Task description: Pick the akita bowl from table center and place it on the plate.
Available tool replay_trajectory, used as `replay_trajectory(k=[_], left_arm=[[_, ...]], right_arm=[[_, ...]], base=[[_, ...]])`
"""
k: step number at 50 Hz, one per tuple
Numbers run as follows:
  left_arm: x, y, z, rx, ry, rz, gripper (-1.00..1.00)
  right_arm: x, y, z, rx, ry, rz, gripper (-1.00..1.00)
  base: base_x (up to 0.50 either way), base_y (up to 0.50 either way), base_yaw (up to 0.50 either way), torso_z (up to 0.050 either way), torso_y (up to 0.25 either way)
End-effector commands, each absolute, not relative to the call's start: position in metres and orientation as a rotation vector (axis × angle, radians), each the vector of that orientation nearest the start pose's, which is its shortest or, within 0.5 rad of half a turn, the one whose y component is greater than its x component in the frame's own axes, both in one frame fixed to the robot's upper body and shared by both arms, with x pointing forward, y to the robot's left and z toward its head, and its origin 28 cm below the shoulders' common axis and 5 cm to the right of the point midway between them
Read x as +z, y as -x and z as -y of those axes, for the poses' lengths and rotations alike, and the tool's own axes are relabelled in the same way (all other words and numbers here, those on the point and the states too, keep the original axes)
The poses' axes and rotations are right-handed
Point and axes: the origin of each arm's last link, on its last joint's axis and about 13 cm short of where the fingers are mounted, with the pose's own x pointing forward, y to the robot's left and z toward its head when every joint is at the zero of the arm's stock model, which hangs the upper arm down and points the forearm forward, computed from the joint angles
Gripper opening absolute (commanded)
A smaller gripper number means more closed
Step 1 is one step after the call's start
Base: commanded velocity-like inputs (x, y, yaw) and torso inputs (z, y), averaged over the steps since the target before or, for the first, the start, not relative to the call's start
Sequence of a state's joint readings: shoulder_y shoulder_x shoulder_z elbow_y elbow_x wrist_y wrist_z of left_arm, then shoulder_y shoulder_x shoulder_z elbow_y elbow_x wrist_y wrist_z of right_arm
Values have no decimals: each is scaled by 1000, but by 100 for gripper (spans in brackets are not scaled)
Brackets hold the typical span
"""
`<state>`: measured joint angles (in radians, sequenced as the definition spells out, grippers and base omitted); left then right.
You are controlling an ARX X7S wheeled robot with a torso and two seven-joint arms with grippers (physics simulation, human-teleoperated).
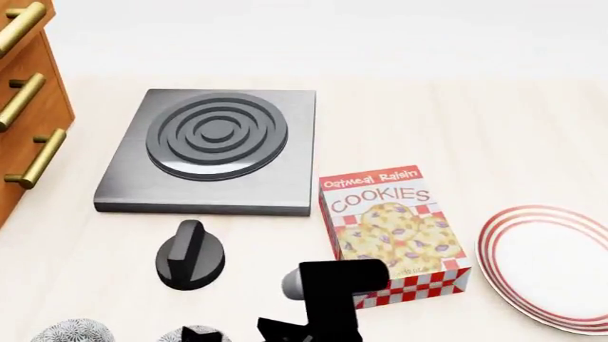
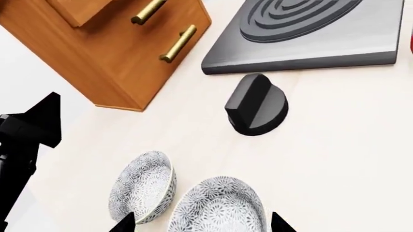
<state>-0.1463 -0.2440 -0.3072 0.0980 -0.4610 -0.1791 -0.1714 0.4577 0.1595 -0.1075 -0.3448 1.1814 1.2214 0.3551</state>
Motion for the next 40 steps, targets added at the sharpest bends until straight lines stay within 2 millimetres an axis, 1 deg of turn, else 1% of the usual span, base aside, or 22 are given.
replay_trajectory(k=[1, 11, 18, 19, 21, 22, 31, 40], left_arm=[[76, -236, -314, 385, 254, 141, 100], [77, -234, -315, 386, 257, 146, 100], [77, -234, -315, 387, 257, 146, 100], [78, -234, -315, 386, 258, 146, 100], [78, -234, -315, 388, 258, 146, 100], [76, -234, -314, 387, 263, 143, 100], [76, -233, -315, 390, 261, 145, 100], [76, -234, -315, 391, 262, 146, 100]], right_arm=[[138, -233, 56, 618, -344, -547, 100], [126, -247, 60, 592, -350, -571, 100], [125, -252, 61, 597, -346, -587, 100], [120, -255, 61, 605, -336, -613, 100], [119, -255, 60, 611, -332, -618, 100], [115, -263, 63, 595, -266, -667, 100], [111, -263, 63, 593, -276, -666, 100], [112, -266, 63, 599, -266, -671, 100]], base=[[0, 0, 0, 0, 0], [0, 0, 0, 0, 0], [0, 0, 0, 0, 0], [0, 0, 0, 0, 0], [0, 0, 0, 0, 0], [0, 0, 0, 0, 0], [0, 0, 0, 0, 0], [0, 0, 0, 0, 0]])
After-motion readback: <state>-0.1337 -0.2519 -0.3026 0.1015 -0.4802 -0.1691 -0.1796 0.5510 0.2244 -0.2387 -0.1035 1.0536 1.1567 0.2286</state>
